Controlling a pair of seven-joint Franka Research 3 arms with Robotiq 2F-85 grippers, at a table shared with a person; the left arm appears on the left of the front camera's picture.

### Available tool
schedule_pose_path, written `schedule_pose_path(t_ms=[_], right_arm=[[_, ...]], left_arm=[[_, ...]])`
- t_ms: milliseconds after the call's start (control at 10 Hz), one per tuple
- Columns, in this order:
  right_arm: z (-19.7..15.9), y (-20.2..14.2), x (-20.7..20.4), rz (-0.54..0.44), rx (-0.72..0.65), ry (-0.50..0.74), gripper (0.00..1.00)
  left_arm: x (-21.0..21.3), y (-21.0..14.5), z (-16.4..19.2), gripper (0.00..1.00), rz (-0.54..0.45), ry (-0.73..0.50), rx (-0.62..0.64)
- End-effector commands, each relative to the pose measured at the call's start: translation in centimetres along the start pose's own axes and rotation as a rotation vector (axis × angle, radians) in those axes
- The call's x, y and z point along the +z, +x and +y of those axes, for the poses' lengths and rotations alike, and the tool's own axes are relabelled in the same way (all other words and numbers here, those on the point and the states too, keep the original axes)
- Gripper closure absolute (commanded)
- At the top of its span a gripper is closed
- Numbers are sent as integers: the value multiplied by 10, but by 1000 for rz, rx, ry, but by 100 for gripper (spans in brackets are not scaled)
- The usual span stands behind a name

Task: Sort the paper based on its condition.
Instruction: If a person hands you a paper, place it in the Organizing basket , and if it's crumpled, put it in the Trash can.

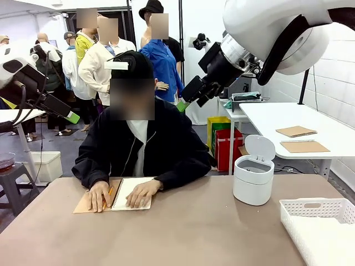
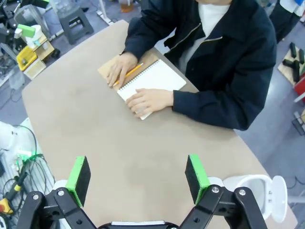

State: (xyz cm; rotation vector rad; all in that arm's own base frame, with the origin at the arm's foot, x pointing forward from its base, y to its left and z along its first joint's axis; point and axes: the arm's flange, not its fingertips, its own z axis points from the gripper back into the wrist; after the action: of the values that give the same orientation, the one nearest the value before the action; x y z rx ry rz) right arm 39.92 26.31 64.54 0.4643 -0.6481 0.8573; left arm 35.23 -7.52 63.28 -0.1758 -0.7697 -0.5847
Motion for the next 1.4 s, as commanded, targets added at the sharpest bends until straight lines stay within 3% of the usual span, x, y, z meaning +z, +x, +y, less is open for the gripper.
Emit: schedule_pose_path(t_ms=[0, 1300], right_arm=[[0, -1, 1, -2, -5, 10, 0], [0, -1, 1, -2, -5, 10, 0]], left_arm=[[1, 0, 1, 0, -7, 4, 1], [1, 0, 1, 0, -7, 4, 1]])
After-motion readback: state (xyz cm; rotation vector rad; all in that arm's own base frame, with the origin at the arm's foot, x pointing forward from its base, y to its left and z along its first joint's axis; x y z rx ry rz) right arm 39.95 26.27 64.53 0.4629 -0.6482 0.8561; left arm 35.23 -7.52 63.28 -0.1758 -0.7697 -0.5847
